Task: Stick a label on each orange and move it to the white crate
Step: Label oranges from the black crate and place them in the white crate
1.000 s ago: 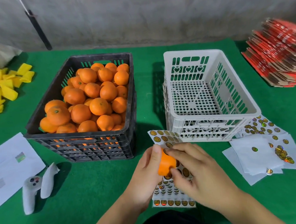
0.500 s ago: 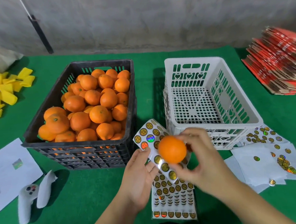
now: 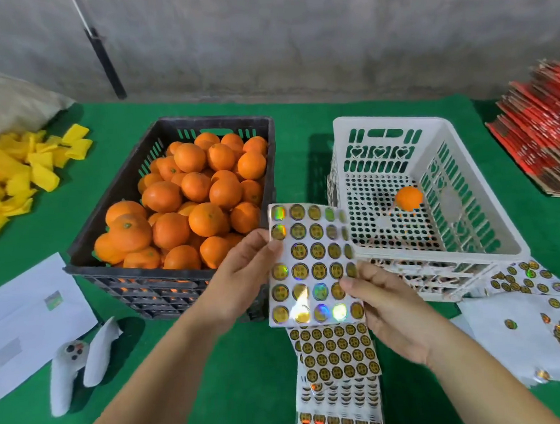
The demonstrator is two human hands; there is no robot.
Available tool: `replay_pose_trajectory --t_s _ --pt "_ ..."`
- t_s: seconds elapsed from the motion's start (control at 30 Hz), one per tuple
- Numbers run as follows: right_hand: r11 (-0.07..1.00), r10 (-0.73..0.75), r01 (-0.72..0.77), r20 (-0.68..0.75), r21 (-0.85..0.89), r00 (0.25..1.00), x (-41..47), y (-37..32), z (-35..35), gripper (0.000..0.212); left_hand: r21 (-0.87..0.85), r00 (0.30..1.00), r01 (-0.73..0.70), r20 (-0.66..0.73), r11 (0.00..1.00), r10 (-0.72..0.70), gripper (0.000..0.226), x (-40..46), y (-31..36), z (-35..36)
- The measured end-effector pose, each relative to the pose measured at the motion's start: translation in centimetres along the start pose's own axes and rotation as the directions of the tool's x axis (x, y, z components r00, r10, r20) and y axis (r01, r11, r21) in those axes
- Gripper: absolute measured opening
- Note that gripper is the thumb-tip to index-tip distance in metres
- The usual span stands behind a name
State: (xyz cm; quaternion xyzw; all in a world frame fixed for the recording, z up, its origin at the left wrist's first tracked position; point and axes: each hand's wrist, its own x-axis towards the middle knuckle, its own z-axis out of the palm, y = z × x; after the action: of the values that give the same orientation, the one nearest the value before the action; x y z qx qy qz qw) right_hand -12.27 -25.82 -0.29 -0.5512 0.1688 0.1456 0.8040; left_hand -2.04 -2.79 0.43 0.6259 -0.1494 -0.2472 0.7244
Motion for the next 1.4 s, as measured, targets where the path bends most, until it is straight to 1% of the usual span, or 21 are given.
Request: replay_pose_trajectory --t_s 0.07,0.1,0.17,0.23,0.3,0.33,0.4,0.5,0.57,0.63,0.7,0.77,0.87,0.93,0.97,1.0,1.07,1.1,1.17,1.3,1.4 --pt "0.990 -0.040 0.047 -0.054 0.135 0.998 0.1 0.6 0.5 0.031 0.318 0.996 -0.060 -0.047 0.946 0.079 0.032 1.4 0.8 -1.7" --pt "0.981 -0.062 0.073 -0.069 0.177 0.996 0.1 0.8 0.5 0.031 0.545 0.979 -0.084 -0.112 0.834 0.171 0.027 2.3 1.1 -3.1" --pt "0.973 -0.106 0.119 -0.075 0.200 0.992 -0.2 0.7 0.6 0.032 0.906 0.922 0.057 -0.209 0.420 0.326 0.026 4.4 1.4 -6.5" --pt "0.973 -0.131 0.143 -0.075 0.183 0.988 -0.6 0.6 0.6 0.033 0.942 0.917 0.318 -0.334 0.106 0.219 0.057 6.2 1.4 -9.5" --pt "0.973 -0.138 0.149 -0.072 0.178 0.988 -1.0 0.5 0.8 0.034 0.918 0.914 0.394 -0.385 -0.049 0.125 0.074 7.3 1.5 -10.8" --pt "0.972 -0.145 0.155 -0.067 0.177 0.987 -1.2 0.5 0.8 0.035 0.928 0.926 0.367 -0.357 -0.066 0.124 0.075 7.5 1.7 -10.8" --pt "0.970 -0.159 0.169 -0.068 0.173 0.985 -1.5 0.4 0.8 0.035 0.958 0.938 0.281 -0.286 0.052 0.197 0.075 7.0 2.4 -9.7" --pt "0.965 -0.185 0.193 -0.059 0.175 0.981 -1.9 0.4 0.5 0.035 0.872 0.914 0.068 -0.249 0.485 0.320 0.071 3.9 3.6 -5.9" --pt "0.961 -0.201 0.206 -0.045 0.186 0.978 -2.2 0.2 0.2 0.041 0.594 0.962 -0.026 -0.203 0.804 0.181 0.060 1.0 3.9 -2.2" --pt "0.957 -0.202 0.204 -0.032 0.206 0.979 -2.6 0.2 -0.3 0.045 0.195 0.992 0.051 -0.124 0.979 -0.027 0.056 -1.3 3.1 0.7" --pt "0.960 -0.200 0.200 -0.021 0.197 0.980 -2.9 0.3 -0.8 0.047 -0.141 0.989 0.148 0.037 0.979 -0.144 0.072 -2.8 2.0 2.6" --pt "0.968 -0.199 0.203 -0.045 0.147 0.979 -3.3 0.3 -1.3 0.045 -0.356 0.980 0.186 0.131 0.916 -0.149 0.083 -3.6 1.1 3.6" --pt "0.975 -0.216 0.219 -0.089 0.023 0.972 -3.7 0.9 -1.5 0.049 -0.383 0.982 0.188 0.105 0.904 -0.160 0.086 -4.1 0.7 4.7" --pt "0.940 -0.303 0.241 -0.265 -0.242 0.915 -4.0 1.4 -1.2 0.063 -0.306 0.981 0.192 0.065 0.932 -0.180 0.082 -4.3 0.3 5.1" --pt "0.850 -0.440 0.242 -0.378 -0.468 0.815 -4.2 1.4 -0.9 0.069 -0.246 0.980 0.199 0.046 0.949 -0.193 0.081 -4.4 0.2 5.2" --pt "0.675 -0.632 0.221 -0.398 -0.704 0.665 -4.5 1.2 -0.6 0.069 -0.162 0.980 0.199 0.022 0.967 -0.198 0.084 -4.6 0.2 5.3" --pt "0.175 -0.904 0.199 -0.077 -0.964 0.420 -5.1 0.9 -0.1 0.057 0.025 0.988 0.151 0.003 0.988 -0.151 0.093 -5.1 0.3 5.3" --pt "-0.017 -0.909 0.245 0.117 -0.969 0.399 -5.3 0.7 0.3 0.052 0.110 0.994 0.105 0.027 0.988 -0.108 0.095 -5.3 0.2 5.2" --pt "-0.130 -0.828 0.376 0.309 -0.918 0.468 -5.3 0.4 1.0 0.039 0.247 0.991 0.015 0.123 0.969 -0.047 0.099 -5.7 0.3 5.3" --pt "0.054 -0.712 0.447 0.280 -0.893 0.644 -4.9 -0.4 1.5 0.033 0.359 0.962 -0.085 0.271 0.929 -0.017 0.105 -6.4 0.6 5.5" --pt "0.050 -0.653 0.460 0.319 -0.887 0.687 -5.0 -0.8 1.0 0.027 0.410 0.956 -0.111 0.292 0.905 -0.015 0.107 -6.6 0.5 5.6"
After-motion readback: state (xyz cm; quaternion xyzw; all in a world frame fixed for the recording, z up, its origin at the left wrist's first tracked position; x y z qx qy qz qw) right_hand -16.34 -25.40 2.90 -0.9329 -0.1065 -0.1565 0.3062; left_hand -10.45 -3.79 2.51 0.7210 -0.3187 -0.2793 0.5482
